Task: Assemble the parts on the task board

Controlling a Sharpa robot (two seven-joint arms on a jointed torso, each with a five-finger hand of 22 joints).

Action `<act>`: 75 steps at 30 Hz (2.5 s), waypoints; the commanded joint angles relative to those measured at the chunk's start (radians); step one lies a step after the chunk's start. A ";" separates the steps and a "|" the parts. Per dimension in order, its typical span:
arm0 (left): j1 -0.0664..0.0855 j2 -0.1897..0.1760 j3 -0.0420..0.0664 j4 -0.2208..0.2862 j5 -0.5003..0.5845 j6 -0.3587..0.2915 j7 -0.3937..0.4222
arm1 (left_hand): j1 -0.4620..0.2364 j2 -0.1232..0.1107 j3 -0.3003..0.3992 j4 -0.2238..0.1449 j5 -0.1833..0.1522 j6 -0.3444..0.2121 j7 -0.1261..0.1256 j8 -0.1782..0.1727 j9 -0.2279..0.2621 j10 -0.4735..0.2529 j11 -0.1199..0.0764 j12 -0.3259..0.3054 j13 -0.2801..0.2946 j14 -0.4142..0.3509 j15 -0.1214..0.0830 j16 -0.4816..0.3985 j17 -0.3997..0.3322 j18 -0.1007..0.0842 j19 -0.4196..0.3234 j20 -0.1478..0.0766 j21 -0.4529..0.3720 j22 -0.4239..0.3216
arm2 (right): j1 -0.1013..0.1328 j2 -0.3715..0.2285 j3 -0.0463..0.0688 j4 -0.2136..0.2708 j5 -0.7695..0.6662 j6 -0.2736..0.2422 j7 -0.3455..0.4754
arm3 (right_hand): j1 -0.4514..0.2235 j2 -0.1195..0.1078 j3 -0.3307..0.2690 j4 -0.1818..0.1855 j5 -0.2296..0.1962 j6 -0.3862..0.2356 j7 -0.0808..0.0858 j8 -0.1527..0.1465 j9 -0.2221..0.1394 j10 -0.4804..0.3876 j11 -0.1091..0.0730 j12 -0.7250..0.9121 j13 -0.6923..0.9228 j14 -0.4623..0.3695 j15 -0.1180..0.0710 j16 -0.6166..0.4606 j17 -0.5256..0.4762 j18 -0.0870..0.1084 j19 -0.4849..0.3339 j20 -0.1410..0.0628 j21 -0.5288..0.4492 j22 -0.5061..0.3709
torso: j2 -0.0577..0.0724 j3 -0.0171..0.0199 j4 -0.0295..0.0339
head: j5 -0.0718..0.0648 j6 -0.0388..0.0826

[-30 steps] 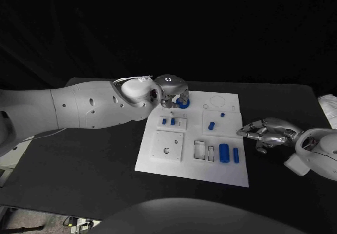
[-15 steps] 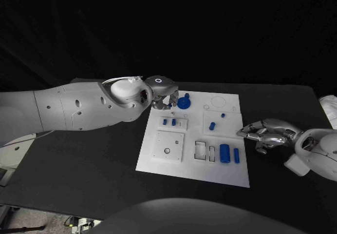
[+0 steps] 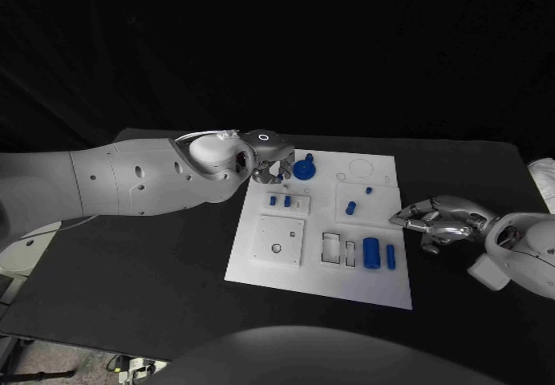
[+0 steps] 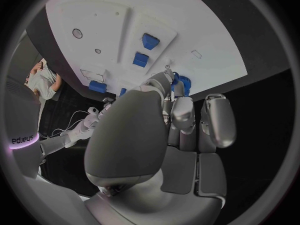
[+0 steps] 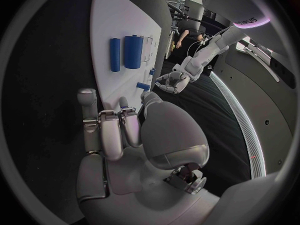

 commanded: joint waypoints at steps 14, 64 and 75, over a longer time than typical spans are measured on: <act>-0.015 0.039 -0.001 -0.029 0.009 0.009 0.016 | 0.001 0.001 0.004 0.001 -0.007 -0.008 -0.001 -0.005 -0.002 0.020 -0.017 -0.005 -0.002 0.004 -0.002 -0.003 -0.001 -0.004 -0.005 -0.004 -0.003 0.175 | -0.003 0.001 -0.001 -0.002 -0.002 0.008 0.015 | 0.006 -0.006 0.008 -0.001 0.005 0.006 -0.001 0.001 0.001 -0.006 -0.002 -0.005 0.146 -0.010 0.000 -0.003 0.158 0.003 -0.003 0.001 -0.003 0.054 | 0.000 -0.0001 -0.0013 | -0.005 0.000; -0.023 0.071 -0.001 -0.068 0.010 0.038 0.006 | 0.004 0.001 0.007 0.000 -0.010 -0.014 0.001 -0.014 -0.006 0.015 -0.013 -0.020 -0.009 -0.005 0.000 -0.019 -0.022 -0.001 -0.011 -0.002 -0.018 0.171 | -0.003 0.007 -0.001 -0.008 0.003 0.010 0.012 | 0.009 -0.007 0.010 -0.003 0.005 0.007 -0.001 0.002 0.001 -0.007 -0.002 -0.005 0.145 -0.010 0.000 -0.004 0.158 0.004 -0.004 0.002 -0.005 0.054 | -0.001 0.0002 0.0000 | -0.015 0.000; -0.024 0.072 -0.001 -0.067 0.011 0.059 0.004 | 0.004 0.001 0.008 0.000 -0.010 -0.013 0.002 -0.014 -0.006 0.019 -0.013 -0.021 -0.009 -0.007 0.001 -0.023 -0.027 -0.001 -0.013 -0.002 -0.021 0.170 | -0.003 0.007 -0.001 -0.009 0.003 0.010 0.011 | 0.010 -0.006 0.012 -0.004 0.005 0.007 -0.001 0.002 0.001 -0.007 -0.002 -0.005 0.145 -0.010 0.000 -0.003 0.158 0.004 -0.004 0.002 -0.006 0.054 | -0.002 0.0007 0.0008 | -0.017 0.000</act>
